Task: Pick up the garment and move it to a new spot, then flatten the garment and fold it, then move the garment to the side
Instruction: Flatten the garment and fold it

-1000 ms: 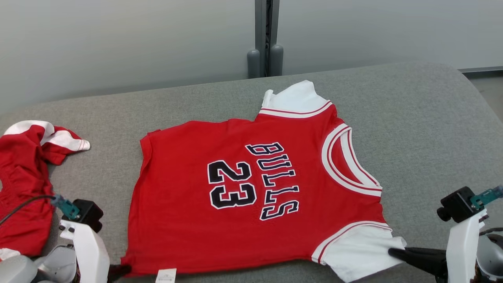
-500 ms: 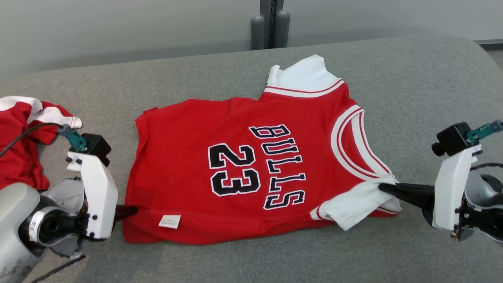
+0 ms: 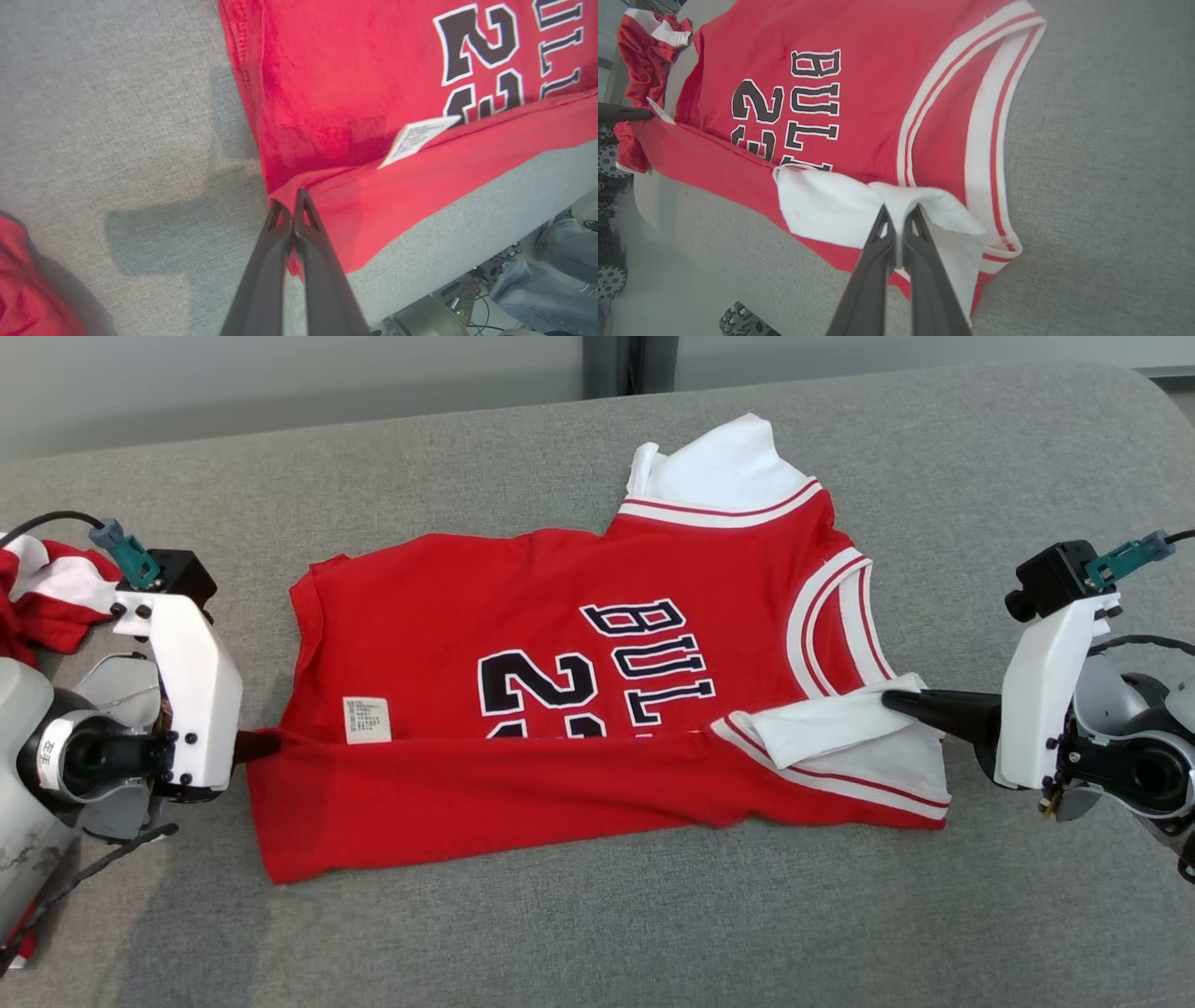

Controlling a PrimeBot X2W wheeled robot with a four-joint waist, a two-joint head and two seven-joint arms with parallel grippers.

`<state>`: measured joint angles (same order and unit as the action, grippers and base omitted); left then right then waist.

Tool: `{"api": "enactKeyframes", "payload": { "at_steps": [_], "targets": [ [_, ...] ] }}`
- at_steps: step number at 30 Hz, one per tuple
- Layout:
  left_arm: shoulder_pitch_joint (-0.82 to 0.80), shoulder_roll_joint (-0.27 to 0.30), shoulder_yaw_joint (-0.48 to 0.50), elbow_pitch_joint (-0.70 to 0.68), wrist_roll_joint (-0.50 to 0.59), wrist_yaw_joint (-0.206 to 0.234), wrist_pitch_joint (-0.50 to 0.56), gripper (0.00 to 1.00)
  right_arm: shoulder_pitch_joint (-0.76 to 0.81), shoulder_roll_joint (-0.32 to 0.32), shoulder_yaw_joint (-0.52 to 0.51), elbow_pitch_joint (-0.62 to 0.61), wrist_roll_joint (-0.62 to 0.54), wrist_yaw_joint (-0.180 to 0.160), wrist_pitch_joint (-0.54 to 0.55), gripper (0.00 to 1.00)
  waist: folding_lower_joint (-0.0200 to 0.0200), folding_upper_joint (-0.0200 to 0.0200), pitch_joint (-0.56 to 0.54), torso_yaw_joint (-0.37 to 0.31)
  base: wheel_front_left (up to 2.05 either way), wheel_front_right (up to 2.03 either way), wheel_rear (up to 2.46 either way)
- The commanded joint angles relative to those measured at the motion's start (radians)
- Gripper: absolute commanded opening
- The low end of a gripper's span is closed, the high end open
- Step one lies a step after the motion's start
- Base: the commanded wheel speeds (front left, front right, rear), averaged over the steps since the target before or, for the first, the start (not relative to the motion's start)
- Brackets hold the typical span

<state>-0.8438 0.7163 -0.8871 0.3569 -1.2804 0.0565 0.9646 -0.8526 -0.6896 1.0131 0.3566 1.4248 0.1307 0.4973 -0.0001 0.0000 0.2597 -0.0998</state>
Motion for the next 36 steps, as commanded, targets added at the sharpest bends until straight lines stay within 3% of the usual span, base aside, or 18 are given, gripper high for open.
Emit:
{"api": "enactKeyframes", "payload": {
  "at_steps": [1, 21, 22, 23, 24, 25, 26, 27, 32, 36],
  "targets": [
    [-0.020, 0.008, -0.001, 0.016, 0.015, -0.006, 0.002, 0.00, -0.012, 0.005, -0.006, 0.012, -0.009, 0.000, -0.002, 0.00, 0.0001, 0.0000, 0.005, -0.004, 0.00, 0.00, 0.00],
    [-0.056, -0.061, -0.008, 0.127, 0.024, -0.066, -0.034, 0.00, -0.064, 0.105, -0.018, 0.109, -0.084, 0.000, -0.088, 0.00, 0.0001, 0.0000, 0.031, 0.002, 0.00, 0.00, 0.00],
    [-0.059, -0.065, -0.005, 0.132, 0.026, -0.070, -0.044, 0.00, -0.065, 0.107, -0.018, 0.112, -0.085, 0.000, -0.089, 0.02, 0.0001, 0.0000, 0.032, 0.002, 0.00, 0.00, 0.00],
    [-0.061, -0.068, -0.004, 0.136, 0.028, -0.074, -0.049, 0.00, -0.066, 0.107, -0.019, 0.116, -0.088, 0.000, -0.096, 0.25, 0.0001, 0.0000, 0.032, 0.003, 0.00, 0.00, 0.00],
    [-0.062, -0.073, -0.004, 0.142, 0.030, -0.077, -0.054, 0.16, -0.067, 0.107, -0.019, 0.120, -0.089, 0.000, -0.098, 0.48, 0.0001, 0.0000, 0.032, 0.003, 0.00, 0.00, 0.00],
    [-0.063, -0.075, -0.005, 0.149, 0.030, -0.082, -0.057, 0.37, -0.068, 0.109, -0.018, 0.124, -0.089, 0.000, -0.102, 0.98, 0.0001, 0.0000, 0.031, 0.003, 0.00, 0.00, 0.00],
    [-0.063, -0.077, -0.005, 0.156, 0.031, -0.082, -0.060, 0.80, -0.070, 0.111, -0.018, 0.128, -0.094, 0.000, -0.109, 1.00, 0.0001, 0.0000, 0.028, 0.003, 0.00, 0.00, 0.00],
    [-0.062, -0.078, -0.005, 0.161, 0.030, -0.084, -0.061, 1.00, -0.070, 0.113, -0.018, 0.130, -0.099, 0.000, -0.116, 1.00, 0.0001, 0.0000, 0.024, 0.002, 0.00, 0.00, 0.00],
    [-0.048, -0.079, -0.005, 0.183, 0.034, -0.094, -0.082, 1.00, -0.058, 0.122, -0.024, 0.133, -0.114, 0.000, -0.177, 1.00, 0.0001, 0.0000, -0.007, -0.001, 0.00, 0.00, 0.00],
    [-0.033, -0.061, 0.002, 0.177, 0.068, -0.108, -0.157, 1.00, -0.034, 0.117, -0.039, 0.107, -0.141, 0.000, -0.289, 1.00, 0.0001, 0.0000, -0.040, -0.003, 0.00, 0.00, 0.00]
  ]
}}
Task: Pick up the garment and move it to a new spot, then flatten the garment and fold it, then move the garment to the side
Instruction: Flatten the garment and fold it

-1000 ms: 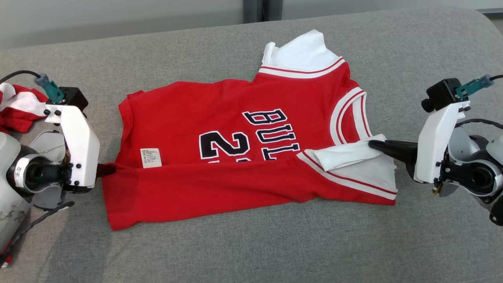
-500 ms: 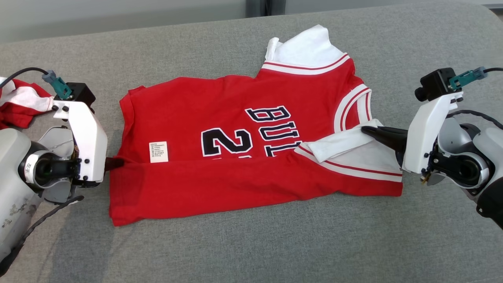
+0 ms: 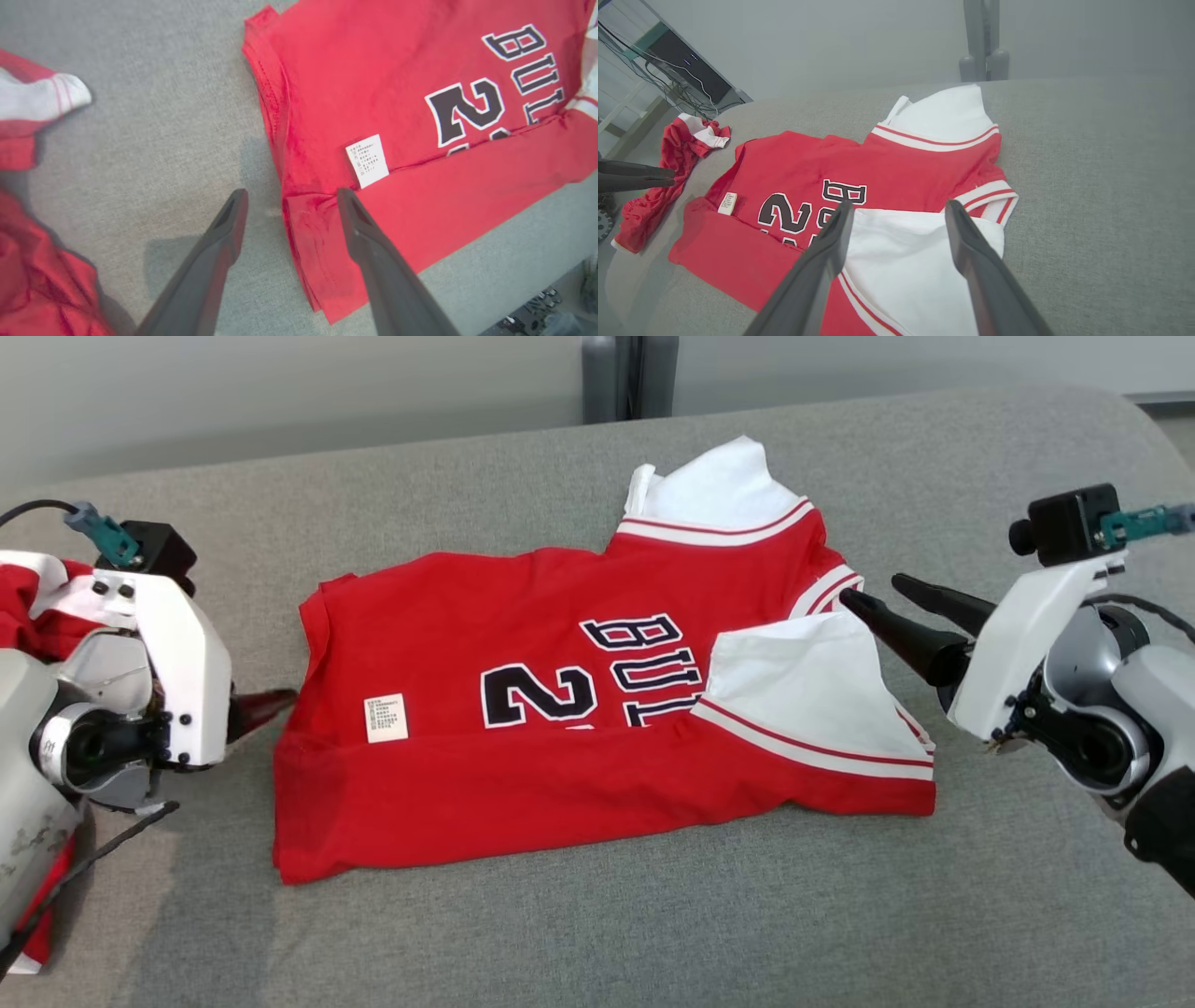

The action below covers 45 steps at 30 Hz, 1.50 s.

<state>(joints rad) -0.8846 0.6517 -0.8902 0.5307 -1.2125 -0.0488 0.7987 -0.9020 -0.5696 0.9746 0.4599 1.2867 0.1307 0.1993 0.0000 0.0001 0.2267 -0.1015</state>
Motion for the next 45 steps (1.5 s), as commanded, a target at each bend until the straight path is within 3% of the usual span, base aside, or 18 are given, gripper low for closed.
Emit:
{"api": "enactKeyframes", "payload": {
  "at_steps": [1, 6, 14, 19, 20, 22, 29, 34, 45],
  "targets": [
    [0.014, 0.012, 0.001, -0.004, 0.022, -0.005, -0.022, 1.00, 0.023, -0.010, -0.001, -0.007, -0.015, 0.000, -0.027, 1.00, 0.0000, -0.0001, -0.016, -0.003, 0.00, 0.00, 0.00],
    [0.105, 0.030, 0.042, -0.078, 0.038, 0.010, -0.214, 1.00, 0.109, -0.053, -0.018, -0.007, -0.052, 0.000, -0.216, 1.00, 0.0000, -0.0001, -0.072, 0.000, 0.00, 0.00, 0.00],
    [0.273, 0.063, 0.081, -0.211, 0.118, 0.114, -0.507, 1.00, 0.243, -0.072, -0.072, 0.014, -0.101, 0.000, -0.424, 1.00, 0.0000, -0.0001, -0.124, 0.008, 0.00, 0.00, 0.00],
    [0.399, 0.046, 0.109, -0.282, 0.168, 0.228, -0.712, 1.00, 0.351, -0.033, -0.150, 0.017, -0.132, 0.000, -0.461, 1.00, 0.0000, -0.0001, -0.132, 0.004, 0.00, 0.00, 0.00],
    [0.399, 0.046, 0.109, -0.282, 0.168, 0.228, -0.712, 1.00, 0.351, -0.033, -0.150, 0.017, -0.132, 0.000, -0.461, 1.00, 0.0000, -0.0001, -0.132, 0.004, 0.00, 0.00, 0.00],
    [0.477, 0.023, 0.125, -0.308, 0.181, 0.291, -0.818, 1.00, 0.408, 0.002, -0.195, 0.028, -0.152, 0.000, -0.464, 1.00, 0.0000, -0.0001, -0.133, 0.003, 0.00, 0.00, 0.00],
    [0.602, -0.030, 0.154, -0.311, 0.195, 0.382, -0.987, 1.00, 0.511, 0.071, -0.295, 0.063, -0.208, 0.000, -0.464, 1.00, 0.0000, -0.0001, -0.134, 0.005, 0.00, 0.00, 0.00],
    [0.661, -0.080, 0.162, -0.294, 0.186, 0.399, -1.032, 1.00, 0.545, 0.112, -0.304, 0.109, -0.215, 0.000, -0.460, 1.00, 0.0000, -0.0001, -0.132, 0.011, 0.00, 0.00, 0.00],
    [0.606, -0.155, 0.119, -0.131, 0.185, 0.343, -0.998, 1.00, 0.489, 0.167, -0.300, 0.229, -0.192, 0.000, -0.364, 1.00, 0.0000, -0.0001, -0.108, 0.030, 0.00, 0.00, 0.00]
  ]
}}
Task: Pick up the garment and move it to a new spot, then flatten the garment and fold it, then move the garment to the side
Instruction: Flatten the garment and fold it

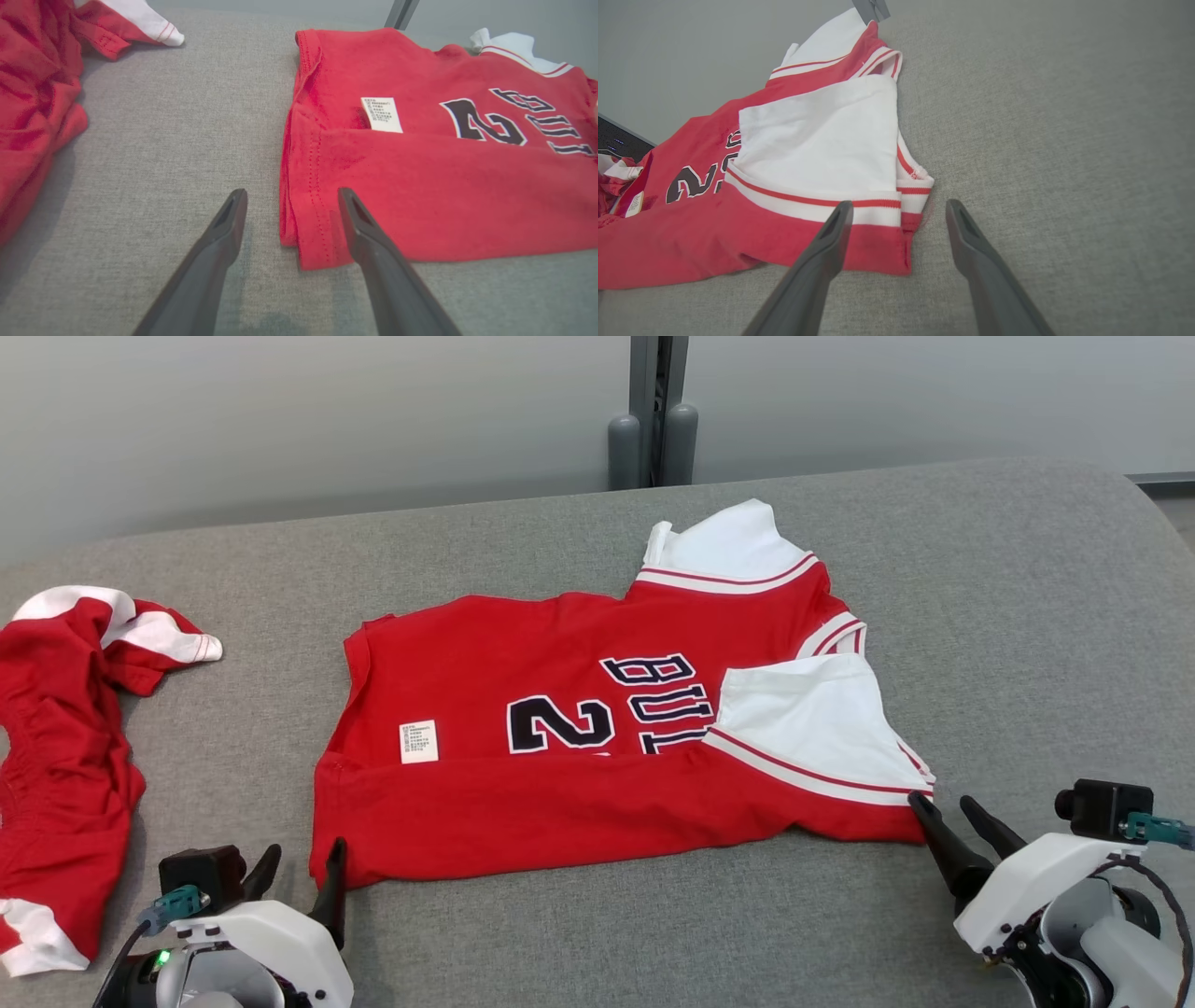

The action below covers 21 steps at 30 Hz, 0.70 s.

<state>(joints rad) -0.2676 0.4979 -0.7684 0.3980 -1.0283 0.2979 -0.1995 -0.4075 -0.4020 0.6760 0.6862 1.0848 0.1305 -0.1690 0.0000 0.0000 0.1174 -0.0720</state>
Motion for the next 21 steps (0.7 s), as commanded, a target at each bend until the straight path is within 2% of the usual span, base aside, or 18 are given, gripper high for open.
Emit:
{"api": "enactKeyframes", "payload": {
  "at_steps": [1, 12, 15, 16, 17, 18, 19, 20, 21],
  "targets": [
    [-0.019, -0.007, -0.005, 0.021, 0.000, -0.010, 0.004, 1.00, -0.010, 0.004, 0.002, 0.005, 0.011, 0.001, 0.014, 1.00, 0.0000, 0.0000, 0.003, 0.000, 0.00, 0.00, 0.00],
    [-0.059, -0.066, -0.030, 0.152, -0.031, -0.078, 0.061, 1.00, -0.033, 0.014, 0.039, 0.010, 0.030, 0.001, 0.050, 1.00, 0.0000, 0.0000, 0.024, -0.004, 0.00, 0.00, 0.00],
    [-0.047, -0.077, -0.032, 0.149, -0.042, -0.078, 0.071, 1.00, -0.036, 0.016, 0.053, 0.003, 0.031, 0.001, 0.042, 0.99, 0.0000, 0.0000, 0.023, -0.008, 0.00, 0.00, 0.00],
    [-0.044, -0.078, -0.032, 0.145, -0.046, -0.080, 0.074, 1.00, -0.036, 0.017, 0.057, 0.002, 0.033, 0.001, 0.038, 0.88, 0.0000, 0.0000, 0.022, -0.008, 0.00, 0.00, 0.00],
    [-0.042, -0.079, -0.032, 0.140, -0.050, -0.082, 0.077, 0.95, -0.035, 0.018, 0.060, 0.001, 0.034, 0.001, 0.034, 0.73, 0.0000, 0.0000, 0.020, -0.008, 0.00, 0.00, 0.00],
    [-0.041, -0.077, -0.031, 0.137, -0.050, -0.081, 0.080, 0.81, -0.035, 0.018, 0.062, 0.001, 0.035, 0.001, 0.031, 0.56, 0.0000, 0.0000, 0.019, -0.007, 0.00, 0.00, 0.00],
    [-0.041, -0.075, -0.033, 0.133, -0.049, -0.080, 0.079, 0.53, -0.036, 0.017, 0.064, 0.002, 0.037, 0.001, 0.025, 0.45, 0.0000, 0.0000, 0.016, -0.005, 0.00, 0.00, 0.00],
    [-0.041, -0.071, -0.034, 0.129, -0.048, -0.081, 0.082, 0.33, -0.036, 0.017, 0.066, 0.004, 0.039, 0.001, 0.023, 0.37, 0.0000, 0.0000, 0.013, -0.004, 0.00, 0.00, 0.00],
    [-0.041, -0.068, -0.033, 0.126, -0.048, -0.081, 0.083, 0.00, -0.037, 0.017, 0.069, 0.005, 0.040, 0.001, 0.021, 0.25, 0.0000, 0.0000, 0.011, -0.003, 0.00, 0.00, 0.00]
  ]
}}
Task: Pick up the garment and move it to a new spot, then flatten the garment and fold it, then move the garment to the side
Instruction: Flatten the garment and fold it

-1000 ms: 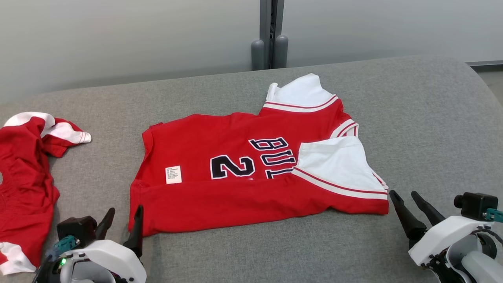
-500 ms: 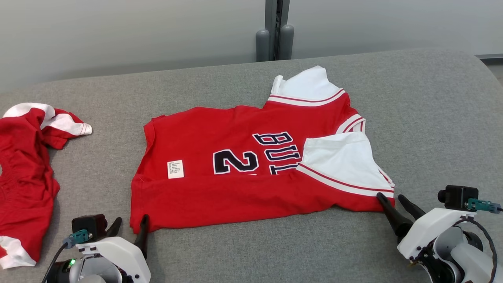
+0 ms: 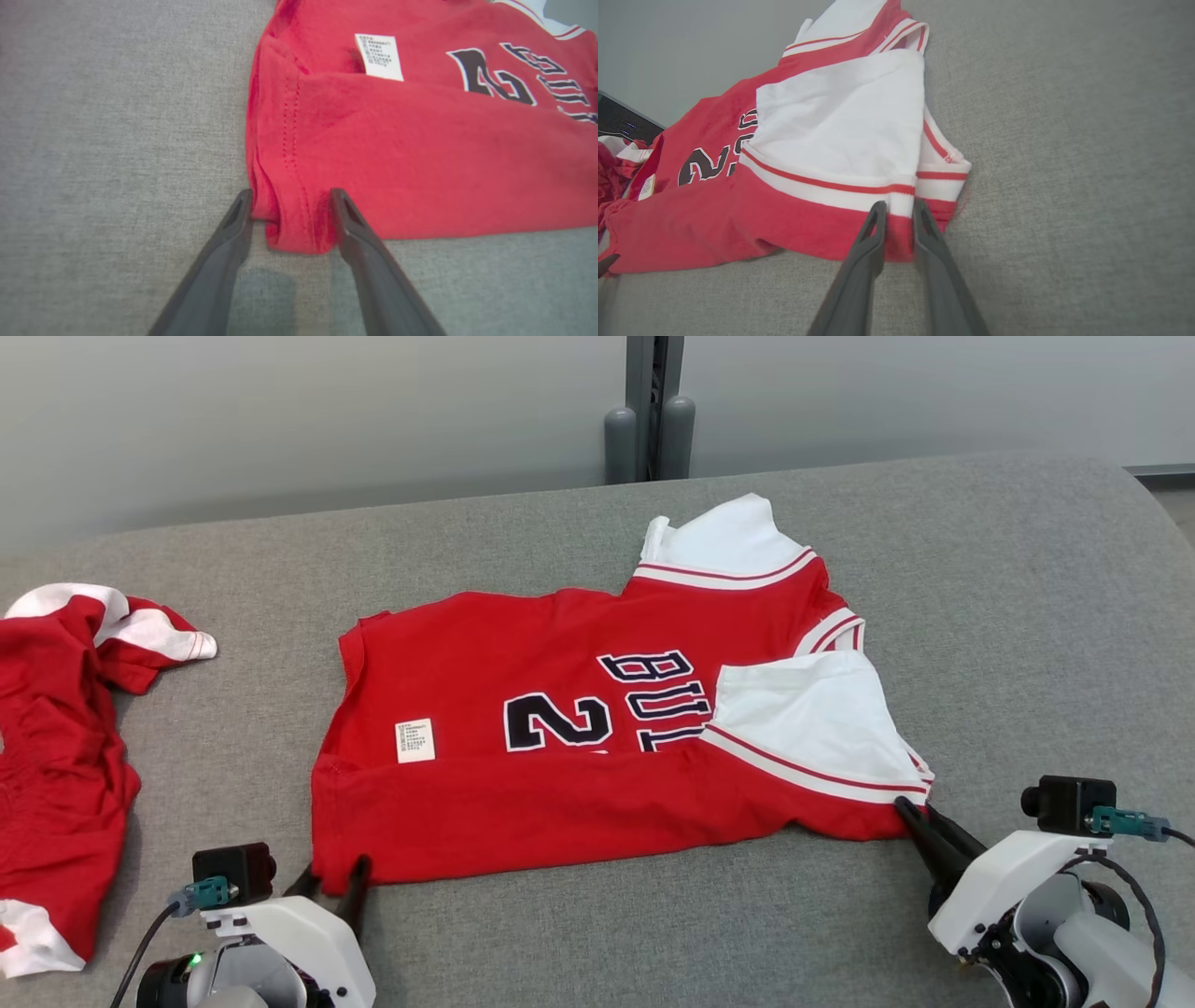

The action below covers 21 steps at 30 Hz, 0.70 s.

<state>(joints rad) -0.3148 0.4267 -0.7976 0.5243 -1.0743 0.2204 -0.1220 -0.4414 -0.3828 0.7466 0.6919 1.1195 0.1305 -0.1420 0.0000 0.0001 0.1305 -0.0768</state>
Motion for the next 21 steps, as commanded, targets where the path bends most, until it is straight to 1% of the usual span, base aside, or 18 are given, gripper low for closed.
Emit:
{"api": "enactKeyframes", "payload": {
  "at_steps": [1, 3, 11, 15, 18, 21],
  "targets": [
    [0.006, 0.006, -0.004, -0.003, -0.002, -0.004, 0.006, 0.00, -0.005, -0.002, 0.002, -0.001, 0.007, 0.001, -0.012, 0.16, 0.0000, -0.0001, -0.005, 0.002, 0.00, 0.00, 0.00],
    [0.005, 0.011, 0.000, -0.013, -0.002, -0.002, 0.000, 0.00, -0.009, -0.003, 0.004, -0.003, 0.011, 0.001, -0.024, 0.00, 0.0000, -0.0001, -0.008, 0.004, 0.00, 0.00, 0.00],
    [0.013, 0.030, 0.013, -0.044, -0.009, 0.008, -0.005, 0.00, -0.018, -0.021, 0.013, -0.013, 0.039, 0.001, -0.039, 0.00, 0.0000, -0.0001, -0.018, 0.012, 0.00, 0.00, 0.00],
    [0.026, 0.047, 0.011, -0.069, -0.012, 0.014, 0.005, 0.00, -0.010, -0.037, 0.017, -0.022, 0.063, 0.001, -0.022, 0.00, 0.0000, -0.0001, -0.031, 0.016, 0.00, 0.00, 0.00],
    [0.042, 0.065, 0.010, -0.101, -0.014, 0.026, 0.014, 0.00, 0.003, -0.056, 0.021, -0.042, 0.088, 0.001, 0.000, 0.00, 0.0000, -0.0001, -0.041, 0.019, 0.00, 0.00, 0.00],
    [0.061, 0.083, 0.009, -0.143, -0.015, 0.047, 0.024, 0.00, 0.022, -0.080, 0.028, -0.064, 0.107, 0.001, 0.027, 0.00, 0.0000, -0.0001, -0.052, 0.024, 0.00, 0.00, 0.00]
  ]
}}
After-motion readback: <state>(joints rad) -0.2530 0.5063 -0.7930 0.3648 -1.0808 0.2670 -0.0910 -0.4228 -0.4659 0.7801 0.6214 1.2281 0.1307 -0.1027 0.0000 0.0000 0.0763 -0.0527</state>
